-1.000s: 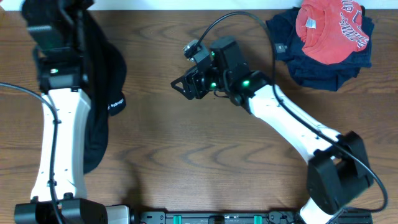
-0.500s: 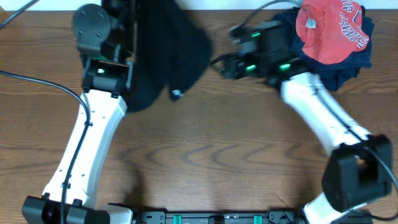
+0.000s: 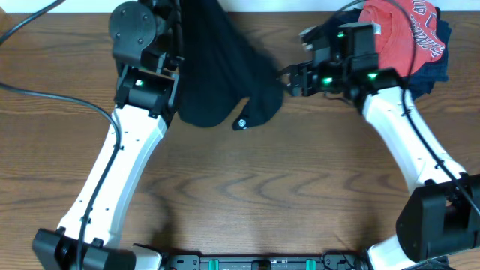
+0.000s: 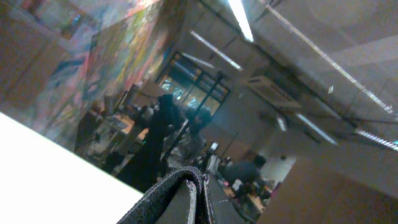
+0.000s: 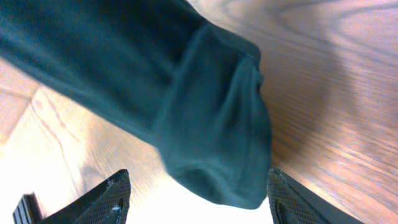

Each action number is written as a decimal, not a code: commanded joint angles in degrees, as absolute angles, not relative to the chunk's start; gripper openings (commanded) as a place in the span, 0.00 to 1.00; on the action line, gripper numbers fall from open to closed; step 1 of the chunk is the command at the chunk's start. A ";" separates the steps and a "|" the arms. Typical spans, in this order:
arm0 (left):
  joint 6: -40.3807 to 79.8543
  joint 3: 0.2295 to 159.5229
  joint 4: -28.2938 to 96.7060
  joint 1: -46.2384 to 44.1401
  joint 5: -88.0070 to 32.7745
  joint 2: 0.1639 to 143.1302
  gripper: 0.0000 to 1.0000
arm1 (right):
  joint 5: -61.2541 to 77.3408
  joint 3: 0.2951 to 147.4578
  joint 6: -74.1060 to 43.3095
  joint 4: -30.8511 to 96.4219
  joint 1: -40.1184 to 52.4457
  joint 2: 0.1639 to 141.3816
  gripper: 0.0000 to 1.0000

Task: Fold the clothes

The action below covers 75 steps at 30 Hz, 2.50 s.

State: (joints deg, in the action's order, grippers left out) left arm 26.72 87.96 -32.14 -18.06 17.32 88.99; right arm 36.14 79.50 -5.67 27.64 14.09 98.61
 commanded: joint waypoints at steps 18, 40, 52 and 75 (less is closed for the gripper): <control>25.15 89.73 -29.65 -18.35 18.50 81.03 0.06 | 26.59 79.46 -5.06 13.98 25.34 110.28 0.76; 18.20 90.13 -36.25 -20.97 18.57 71.94 0.06 | 40.05 79.48 -5.17 9.72 26.30 112.05 0.75; 4.58 90.74 -36.60 -20.97 26.65 78.65 0.06 | 42.37 79.48 -5.69 16.99 28.18 98.41 0.79; 0.43 90.74 -36.23 -20.97 33.28 80.18 0.06 | 15.20 79.48 -14.74 -0.86 41.71 111.94 0.93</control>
